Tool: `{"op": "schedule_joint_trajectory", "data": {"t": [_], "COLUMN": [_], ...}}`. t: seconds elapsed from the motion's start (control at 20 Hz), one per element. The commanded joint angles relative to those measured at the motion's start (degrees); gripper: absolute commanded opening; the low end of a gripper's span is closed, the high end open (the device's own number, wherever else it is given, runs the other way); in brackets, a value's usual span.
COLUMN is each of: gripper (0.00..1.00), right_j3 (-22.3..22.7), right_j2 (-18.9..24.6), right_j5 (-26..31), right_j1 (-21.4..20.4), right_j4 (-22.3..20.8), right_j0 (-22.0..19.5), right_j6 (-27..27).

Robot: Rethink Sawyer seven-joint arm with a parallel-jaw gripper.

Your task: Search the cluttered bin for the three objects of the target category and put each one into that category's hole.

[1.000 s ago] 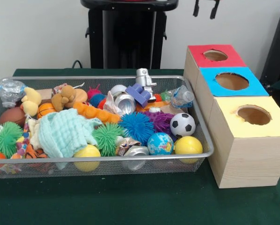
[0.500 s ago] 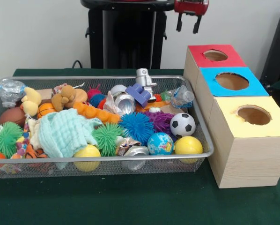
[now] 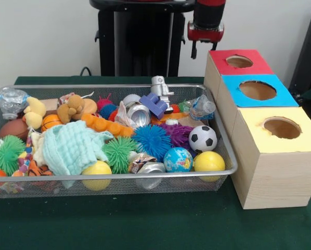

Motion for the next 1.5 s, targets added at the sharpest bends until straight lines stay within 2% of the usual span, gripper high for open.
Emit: {"op": "schedule_joint_trajectory", "data": {"t": [0.05,0.25,0.5,0.7,1.0,1.5], "gripper": [1.00,1.00,1.00,1.00,1.00,1.00], "right_j3": [-16.60,-19.17,-20.76,-21.66,-22.61,-24.03], "right_j2": [1.08,0.23,-0.89,-1.82,-0.32,5.20], "right_j5": [-9.20,-11.68,-8.83,-6.50,1.23,13.77], "right_j1": [15.33,18.49,17.81,16.56,12.39,5.94], "right_j4": [-2.04,-4.06,-8.94,-14.62,-22.28,-30.07], "right_j0": [-0.94,-1.62,-5.06,-8.74,-14.69,-22.05], "right_j6": [6.13,5.94,3.02,1.07,-1.64,-4.72]}}
